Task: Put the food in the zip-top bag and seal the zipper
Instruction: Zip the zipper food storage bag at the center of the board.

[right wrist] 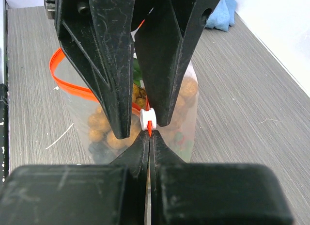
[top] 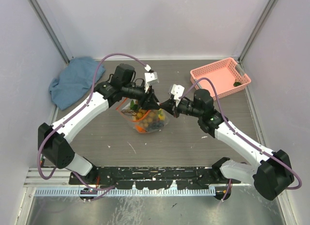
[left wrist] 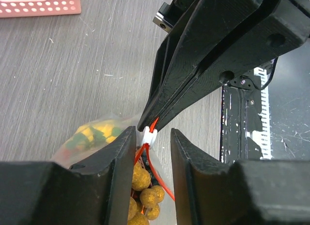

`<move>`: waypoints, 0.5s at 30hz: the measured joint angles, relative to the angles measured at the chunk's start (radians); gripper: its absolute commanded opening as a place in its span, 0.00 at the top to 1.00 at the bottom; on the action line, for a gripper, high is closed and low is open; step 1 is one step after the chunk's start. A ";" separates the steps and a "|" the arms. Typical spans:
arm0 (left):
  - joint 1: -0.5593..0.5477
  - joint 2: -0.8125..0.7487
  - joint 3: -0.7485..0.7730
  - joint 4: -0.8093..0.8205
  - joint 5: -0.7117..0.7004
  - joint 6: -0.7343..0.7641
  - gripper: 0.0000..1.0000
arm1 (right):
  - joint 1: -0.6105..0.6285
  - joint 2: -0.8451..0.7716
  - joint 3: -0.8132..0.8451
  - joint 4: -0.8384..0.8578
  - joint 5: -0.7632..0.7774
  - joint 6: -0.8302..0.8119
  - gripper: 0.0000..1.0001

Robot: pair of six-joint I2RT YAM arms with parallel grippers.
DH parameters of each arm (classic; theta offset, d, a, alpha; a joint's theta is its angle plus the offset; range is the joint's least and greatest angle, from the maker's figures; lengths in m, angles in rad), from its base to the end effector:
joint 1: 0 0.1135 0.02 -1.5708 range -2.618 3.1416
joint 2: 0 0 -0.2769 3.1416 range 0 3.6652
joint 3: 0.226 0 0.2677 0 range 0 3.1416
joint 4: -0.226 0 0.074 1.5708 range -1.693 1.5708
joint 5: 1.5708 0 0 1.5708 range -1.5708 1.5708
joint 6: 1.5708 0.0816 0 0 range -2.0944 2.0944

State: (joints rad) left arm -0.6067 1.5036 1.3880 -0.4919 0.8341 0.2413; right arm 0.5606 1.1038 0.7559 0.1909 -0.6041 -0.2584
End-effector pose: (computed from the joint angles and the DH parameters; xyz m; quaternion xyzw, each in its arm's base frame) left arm 0.2722 -0.2625 0.3457 0.5044 0.6613 -0.4300 0.3513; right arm 0.2298 0.1990 0.3061 -0.4663 0.5890 0.3170 0.5790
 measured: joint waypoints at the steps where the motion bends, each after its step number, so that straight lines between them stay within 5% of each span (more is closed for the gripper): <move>1: 0.000 0.002 0.000 -0.001 0.000 0.006 0.72 | 0.000 0.000 -0.001 0.000 0.000 0.000 0.99; 8: 0.001 0.004 0.002 -0.014 -0.001 0.016 0.97 | 0.000 0.000 -0.003 0.000 0.000 0.004 0.99; 15: 0.001 0.003 0.002 -0.026 -0.031 0.022 1.00 | 0.002 -0.003 -0.004 -0.014 0.028 0.023 0.99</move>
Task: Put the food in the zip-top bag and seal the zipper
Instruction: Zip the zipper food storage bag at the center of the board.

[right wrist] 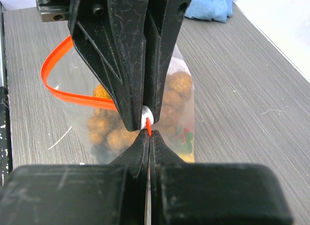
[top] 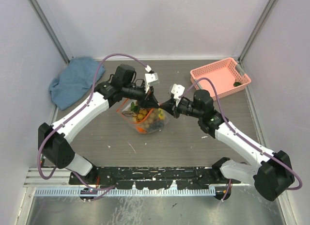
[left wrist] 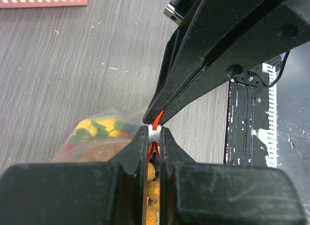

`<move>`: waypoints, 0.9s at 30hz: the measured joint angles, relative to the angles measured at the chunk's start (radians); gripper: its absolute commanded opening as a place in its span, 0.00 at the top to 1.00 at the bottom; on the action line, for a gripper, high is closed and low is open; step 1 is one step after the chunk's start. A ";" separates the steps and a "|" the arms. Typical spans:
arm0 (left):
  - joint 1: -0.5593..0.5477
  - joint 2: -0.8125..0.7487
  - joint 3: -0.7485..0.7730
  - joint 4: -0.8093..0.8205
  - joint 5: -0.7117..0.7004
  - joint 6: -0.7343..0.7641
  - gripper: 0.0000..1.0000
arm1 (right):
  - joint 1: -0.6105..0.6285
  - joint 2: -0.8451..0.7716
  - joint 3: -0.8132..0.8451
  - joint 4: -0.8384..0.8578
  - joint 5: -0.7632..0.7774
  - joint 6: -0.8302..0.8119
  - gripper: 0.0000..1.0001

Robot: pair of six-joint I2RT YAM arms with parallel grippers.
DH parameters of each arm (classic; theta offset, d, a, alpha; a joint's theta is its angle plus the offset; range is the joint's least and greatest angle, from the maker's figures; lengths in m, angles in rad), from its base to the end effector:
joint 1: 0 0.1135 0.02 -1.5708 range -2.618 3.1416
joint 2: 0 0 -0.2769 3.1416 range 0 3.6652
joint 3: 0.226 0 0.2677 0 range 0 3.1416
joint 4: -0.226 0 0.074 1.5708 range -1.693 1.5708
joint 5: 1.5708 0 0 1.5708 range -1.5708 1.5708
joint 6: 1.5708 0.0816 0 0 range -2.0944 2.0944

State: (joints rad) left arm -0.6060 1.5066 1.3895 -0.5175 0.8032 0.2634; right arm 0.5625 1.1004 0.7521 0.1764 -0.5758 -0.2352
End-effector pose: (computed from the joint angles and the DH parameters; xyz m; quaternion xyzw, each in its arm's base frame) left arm 0.2736 -0.2610 0.3415 0.5059 0.6707 -0.4145 0.3497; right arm 0.2305 0.1979 0.3033 -0.4534 0.6051 0.3149 0.5737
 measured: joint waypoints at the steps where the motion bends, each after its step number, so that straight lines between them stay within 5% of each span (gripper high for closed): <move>1: -0.001 -0.001 0.000 0.000 -0.009 0.000 1.00 | 0.000 -0.005 0.000 -0.007 0.010 0.005 0.99; 27: -0.019 -0.134 -0.110 -0.003 -0.199 -0.105 1.00 | 0.008 -0.257 -0.099 -0.134 0.278 0.127 0.99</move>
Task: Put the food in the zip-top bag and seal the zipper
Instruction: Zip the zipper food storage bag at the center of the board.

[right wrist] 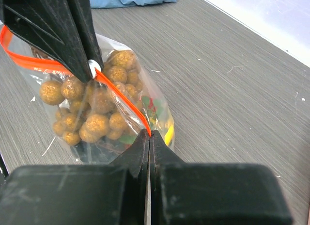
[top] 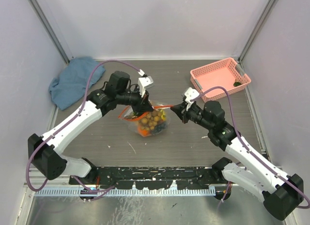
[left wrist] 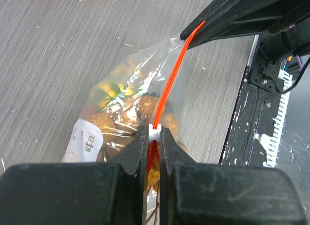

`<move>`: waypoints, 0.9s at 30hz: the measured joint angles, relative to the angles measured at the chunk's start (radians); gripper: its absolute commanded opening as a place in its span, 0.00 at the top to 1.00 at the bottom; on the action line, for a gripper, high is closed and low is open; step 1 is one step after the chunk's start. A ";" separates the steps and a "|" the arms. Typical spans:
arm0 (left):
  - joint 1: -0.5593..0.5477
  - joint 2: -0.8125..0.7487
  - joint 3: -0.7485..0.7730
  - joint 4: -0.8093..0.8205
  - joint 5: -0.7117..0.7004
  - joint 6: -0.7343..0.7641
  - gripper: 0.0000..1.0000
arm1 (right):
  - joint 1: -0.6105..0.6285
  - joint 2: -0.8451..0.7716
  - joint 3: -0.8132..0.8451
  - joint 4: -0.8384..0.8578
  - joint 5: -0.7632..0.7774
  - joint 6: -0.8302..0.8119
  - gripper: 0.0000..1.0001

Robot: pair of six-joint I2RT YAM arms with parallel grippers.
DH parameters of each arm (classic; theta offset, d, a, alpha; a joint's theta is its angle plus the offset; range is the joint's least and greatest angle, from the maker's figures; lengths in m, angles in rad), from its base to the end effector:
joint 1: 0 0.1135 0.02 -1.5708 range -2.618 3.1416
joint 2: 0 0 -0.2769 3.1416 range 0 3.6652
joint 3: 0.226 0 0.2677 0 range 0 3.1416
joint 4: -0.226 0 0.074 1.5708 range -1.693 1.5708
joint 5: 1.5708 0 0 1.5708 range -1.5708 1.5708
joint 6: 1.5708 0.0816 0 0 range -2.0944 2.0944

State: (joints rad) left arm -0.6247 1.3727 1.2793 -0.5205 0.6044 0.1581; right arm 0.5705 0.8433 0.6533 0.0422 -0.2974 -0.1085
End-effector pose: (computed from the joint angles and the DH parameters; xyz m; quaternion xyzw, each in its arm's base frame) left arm 0.2537 -0.2401 0.3391 0.4500 0.7311 -0.3587 0.3666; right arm 0.2006 0.1572 0.3075 -0.3406 0.6741 0.2571 0.6029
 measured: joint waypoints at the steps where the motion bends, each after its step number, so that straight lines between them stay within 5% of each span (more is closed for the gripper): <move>1: 0.000 -0.008 -0.008 0.002 -0.006 -0.007 1.00 | 0.001 -0.008 -0.006 -0.002 0.009 0.006 0.99; 10: 0.000 -0.034 -0.055 0.008 -0.043 -0.037 1.00 | 0.003 -0.032 -0.024 -0.045 0.042 0.024 0.99; 18: 0.000 -0.032 -0.059 -0.021 -0.032 -0.037 1.00 | -0.011 0.003 0.017 -0.095 -0.056 -0.018 0.63; 27: -0.014 -0.023 -0.059 -0.032 -0.010 -0.033 1.00 | -0.010 0.101 0.141 -0.111 -0.222 -0.082 0.49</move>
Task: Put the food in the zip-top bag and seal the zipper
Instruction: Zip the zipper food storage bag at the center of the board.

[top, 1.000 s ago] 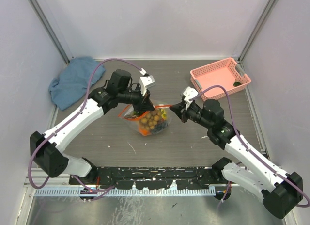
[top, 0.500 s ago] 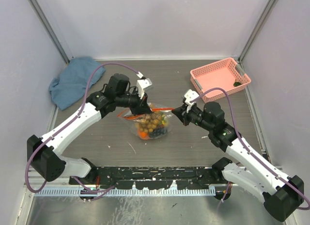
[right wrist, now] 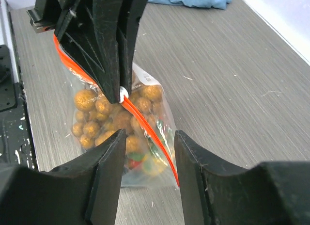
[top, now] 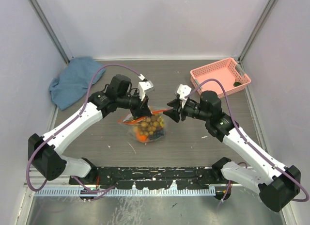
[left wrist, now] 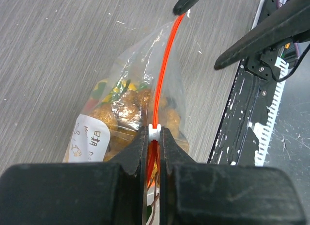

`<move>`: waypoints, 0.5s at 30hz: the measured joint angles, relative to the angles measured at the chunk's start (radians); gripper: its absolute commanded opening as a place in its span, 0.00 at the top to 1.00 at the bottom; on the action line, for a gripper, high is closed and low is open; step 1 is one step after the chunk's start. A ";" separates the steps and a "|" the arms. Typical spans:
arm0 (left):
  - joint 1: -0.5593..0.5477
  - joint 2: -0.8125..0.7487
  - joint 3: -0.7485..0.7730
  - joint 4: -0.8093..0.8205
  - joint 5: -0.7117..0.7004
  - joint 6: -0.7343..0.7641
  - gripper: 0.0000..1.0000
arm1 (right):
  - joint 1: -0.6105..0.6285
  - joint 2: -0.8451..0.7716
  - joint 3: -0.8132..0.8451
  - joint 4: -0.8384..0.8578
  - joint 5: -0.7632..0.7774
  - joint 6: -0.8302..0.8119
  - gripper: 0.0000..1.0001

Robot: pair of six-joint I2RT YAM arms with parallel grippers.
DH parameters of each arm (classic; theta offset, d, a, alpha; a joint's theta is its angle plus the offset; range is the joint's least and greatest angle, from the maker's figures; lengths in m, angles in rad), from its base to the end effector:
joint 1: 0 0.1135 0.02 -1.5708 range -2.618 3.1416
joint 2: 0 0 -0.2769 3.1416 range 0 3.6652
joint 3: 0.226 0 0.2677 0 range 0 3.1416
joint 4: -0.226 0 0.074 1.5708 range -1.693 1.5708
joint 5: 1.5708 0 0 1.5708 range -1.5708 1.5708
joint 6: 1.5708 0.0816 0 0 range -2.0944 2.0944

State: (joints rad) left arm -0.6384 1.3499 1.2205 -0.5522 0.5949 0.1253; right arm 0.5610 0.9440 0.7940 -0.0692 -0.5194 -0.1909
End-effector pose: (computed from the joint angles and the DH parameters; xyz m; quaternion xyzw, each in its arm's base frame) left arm 0.2424 -0.2368 0.3203 0.4386 0.7540 -0.3603 0.3306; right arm 0.2036 0.1758 0.3266 -0.4263 0.6424 0.3082 0.5574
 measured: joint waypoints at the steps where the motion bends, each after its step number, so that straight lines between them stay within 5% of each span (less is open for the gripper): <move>1: -0.003 0.002 0.000 0.000 0.005 0.002 1.00 | 0.001 0.012 0.005 0.002 -0.019 -0.016 0.49; 9: -0.021 0.021 0.000 -0.009 0.031 0.023 0.98 | 0.003 0.125 0.011 -0.007 -0.138 -0.163 0.55; 15: -0.025 0.021 0.000 -0.016 0.038 0.026 0.97 | 0.005 0.192 0.028 -0.032 -0.190 -0.221 0.72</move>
State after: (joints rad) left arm -0.6632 1.3712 1.2205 -0.5682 0.6331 0.1509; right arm 0.5659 1.1355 0.8223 -0.1013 -0.7094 -0.4122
